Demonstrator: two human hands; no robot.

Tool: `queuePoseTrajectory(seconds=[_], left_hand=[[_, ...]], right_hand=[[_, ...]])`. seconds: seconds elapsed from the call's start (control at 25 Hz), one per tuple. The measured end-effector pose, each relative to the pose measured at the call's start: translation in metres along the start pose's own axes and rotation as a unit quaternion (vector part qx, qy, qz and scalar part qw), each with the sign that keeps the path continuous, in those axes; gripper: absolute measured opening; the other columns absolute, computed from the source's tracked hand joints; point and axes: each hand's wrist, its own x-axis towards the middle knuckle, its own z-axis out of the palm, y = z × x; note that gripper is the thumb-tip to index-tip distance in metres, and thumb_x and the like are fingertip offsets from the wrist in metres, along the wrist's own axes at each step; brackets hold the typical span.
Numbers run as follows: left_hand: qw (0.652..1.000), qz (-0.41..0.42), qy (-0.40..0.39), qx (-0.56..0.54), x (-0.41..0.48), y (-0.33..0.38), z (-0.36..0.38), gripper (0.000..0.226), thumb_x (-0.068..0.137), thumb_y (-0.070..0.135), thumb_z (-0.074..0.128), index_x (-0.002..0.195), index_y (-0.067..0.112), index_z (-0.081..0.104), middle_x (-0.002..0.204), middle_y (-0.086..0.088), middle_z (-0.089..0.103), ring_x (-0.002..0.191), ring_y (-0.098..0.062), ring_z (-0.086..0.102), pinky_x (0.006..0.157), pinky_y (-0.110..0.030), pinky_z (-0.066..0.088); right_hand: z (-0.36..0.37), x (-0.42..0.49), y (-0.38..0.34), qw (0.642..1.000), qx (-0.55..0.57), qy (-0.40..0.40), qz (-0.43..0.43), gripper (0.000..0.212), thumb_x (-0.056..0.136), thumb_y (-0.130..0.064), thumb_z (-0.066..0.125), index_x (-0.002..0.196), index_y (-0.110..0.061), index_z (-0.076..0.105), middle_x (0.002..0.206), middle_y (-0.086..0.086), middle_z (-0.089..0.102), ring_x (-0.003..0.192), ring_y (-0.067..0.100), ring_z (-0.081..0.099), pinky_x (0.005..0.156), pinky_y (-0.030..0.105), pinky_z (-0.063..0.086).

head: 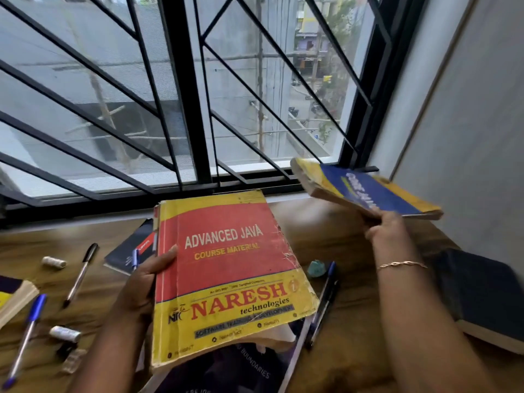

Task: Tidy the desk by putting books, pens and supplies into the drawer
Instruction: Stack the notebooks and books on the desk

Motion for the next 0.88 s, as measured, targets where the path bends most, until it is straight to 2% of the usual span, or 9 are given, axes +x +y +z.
queuePoseTrajectory(seconds=[0.08, 0.16, 0.24, 0.32, 0.36, 0.48, 0.56, 0.76, 0.88], left_hand=[[1.000, -0.017, 0.011, 0.018, 0.000, -0.002, -0.008, 0.102, 0.004, 0.027, 0.095, 0.097, -0.002, 0.062, 0.074, -0.021, 0.072, 0.059, -0.032, 0.070, 0.046, -0.040, 0.056], [0.999, -0.021, 0.018, 0.026, -0.004, -0.002, -0.013, 0.101, 0.012, 0.029, 0.096, 0.099, -0.001, 0.057, 0.075, -0.020, 0.072, 0.060, -0.032, 0.070, 0.047, -0.040, 0.056], [0.998, -0.034, 0.032, 0.043, -0.006, -0.002, -0.022, 0.066, 0.052, 0.029, 0.090, 0.100, -0.001, 0.056, 0.074, -0.019, 0.072, 0.061, -0.031, 0.070, 0.048, -0.040, 0.057], [0.995, -0.047, 0.066, 0.064, -0.003, -0.006, -0.034, 0.024, 0.091, 0.020, 0.054, 0.099, -0.002, 0.055, 0.071, -0.016, 0.071, 0.059, -0.029, 0.070, 0.051, -0.039, 0.058], [0.992, -0.053, 0.080, 0.076, -0.002, -0.008, -0.040, 0.022, 0.096, 0.017, 0.044, 0.100, -0.002, 0.055, 0.070, -0.016, 0.071, 0.059, -0.028, 0.070, 0.052, -0.038, 0.058], [0.988, -0.059, 0.111, 0.088, 0.000, -0.018, -0.050, 0.022, 0.097, 0.014, 0.041, 0.103, -0.002, 0.055, 0.065, -0.013, 0.071, 0.055, -0.024, 0.069, 0.049, -0.034, 0.058], [0.989, -0.054, 0.127, 0.059, 0.003, -0.024, -0.055, 0.034, 0.097, 0.027, 0.041, 0.111, 0.001, 0.056, 0.071, -0.013, 0.073, 0.060, -0.023, 0.071, 0.053, -0.034, 0.059], [0.994, -0.052, 0.092, -0.037, 0.009, -0.031, -0.059, 0.071, 0.088, 0.065, 0.017, 0.115, 0.015, 0.059, 0.092, -0.010, 0.074, 0.079, -0.025, 0.071, 0.063, -0.038, 0.060], [0.997, -0.026, 0.073, -0.006, 0.004, -0.027, -0.056, 0.064, 0.081, 0.065, 0.042, 0.117, 0.015, 0.061, 0.101, -0.013, 0.072, 0.085, -0.028, 0.071, 0.067, -0.040, 0.059]], right_hand=[[0.001, -0.004, -0.028, 0.975, 0.214, -0.049, 0.024, 0.012, 0.078, 0.003, 0.056, 0.090, 0.003, 0.058, 0.061, 0.015, 0.069, 0.053, 0.015, 0.066, 0.046, 0.015, 0.047], [-0.001, -0.002, -0.043, 0.929, 0.343, -0.133, 0.047, 0.034, 0.056, -0.001, 0.070, 0.086, -0.008, 0.057, 0.061, 0.003, 0.072, 0.055, 0.009, 0.069, 0.050, 0.020, 0.054], [0.004, -0.012, -0.051, 0.937, 0.282, -0.203, 0.037, 0.053, 0.050, -0.016, 0.078, 0.101, -0.015, 0.065, 0.096, 0.002, 0.074, 0.088, 0.013, 0.071, 0.076, 0.027, 0.057], [0.015, -0.020, -0.048, 0.946, 0.225, -0.234, -0.007, 0.036, 0.064, -0.033, 0.078, 0.096, -0.020, 0.069, 0.091, -0.003, 0.075, 0.082, 0.012, 0.071, 0.068, 0.026, 0.058], [0.024, -0.025, -0.042, 0.952, 0.179, -0.247, -0.019, 0.041, 0.062, -0.041, 0.079, 0.094, -0.018, 0.067, 0.079, -0.005, 0.075, 0.070, 0.011, 0.071, 0.058, 0.025, 0.057], [0.064, -0.043, -0.026, 0.962, 0.088, -0.259, -0.009, 0.017, 0.092, -0.022, 0.051, 0.083, -0.011, 0.061, 0.054, -0.005, 0.068, 0.045, 0.006, 0.064, 0.053, 0.021, 0.052], [0.095, -0.056, -0.007, 0.953, 0.032, -0.301, 0.022, 0.035, 0.097, -0.009, 0.039, 0.074, -0.009, 0.064, 0.048, -0.004, 0.066, 0.040, 0.005, 0.060, 0.044, 0.015, 0.049], [0.145, -0.069, 0.046, 0.941, -0.030, -0.333, 0.060, 0.022, 0.096, -0.004, 0.039, 0.081, -0.004, 0.055, 0.045, -0.004, 0.064, 0.038, 0.003, 0.058, 0.040, 0.013, 0.046], [0.152, -0.077, 0.058, 0.946, -0.013, -0.311, 0.090, 0.021, 0.096, -0.010, 0.043, 0.080, -0.005, 0.055, 0.052, 0.000, 0.067, 0.041, 0.009, 0.061, 0.042, 0.017, 0.050]])
